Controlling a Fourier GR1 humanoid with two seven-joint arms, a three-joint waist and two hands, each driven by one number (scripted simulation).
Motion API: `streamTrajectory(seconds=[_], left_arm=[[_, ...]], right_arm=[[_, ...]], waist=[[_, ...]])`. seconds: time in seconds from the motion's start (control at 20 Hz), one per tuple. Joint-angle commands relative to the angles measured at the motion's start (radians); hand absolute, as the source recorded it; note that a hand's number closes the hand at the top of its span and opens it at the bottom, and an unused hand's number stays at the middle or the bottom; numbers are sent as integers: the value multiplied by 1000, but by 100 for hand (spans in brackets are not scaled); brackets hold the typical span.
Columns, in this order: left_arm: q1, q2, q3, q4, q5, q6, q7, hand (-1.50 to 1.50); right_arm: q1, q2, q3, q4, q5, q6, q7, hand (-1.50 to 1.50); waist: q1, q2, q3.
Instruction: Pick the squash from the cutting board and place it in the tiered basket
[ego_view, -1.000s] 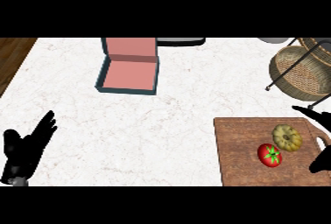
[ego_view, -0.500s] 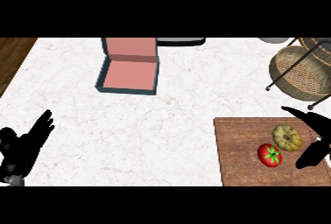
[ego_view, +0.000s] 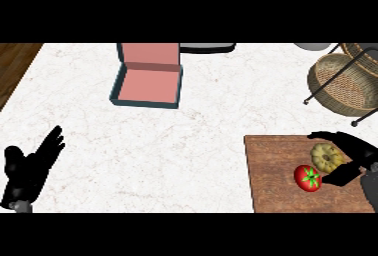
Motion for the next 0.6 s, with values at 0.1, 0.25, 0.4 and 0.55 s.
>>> streamTrajectory(seconds=[0.1,0.25,0.4,0.55], left_arm=[[20,0,19,-15,6,-26,-13,0],[-44,-9,2,-19,-23,11,62,0],[46,8,38,-46,-3,-34,5,0],[5,-39,2,-14,-35,12,1,0]], right_arm=[[8,20,1,-10,-3,-54,-116,150],[-33,24,-15,89,22,-139,-173,150],[62,56,-34,-111,-23,-109,-97,150],[28,151,-30,-225,-5,-139,115,150]], waist=[[-4,2,4],[-2,4,5],[-6,1,4],[-12,-1,3]])
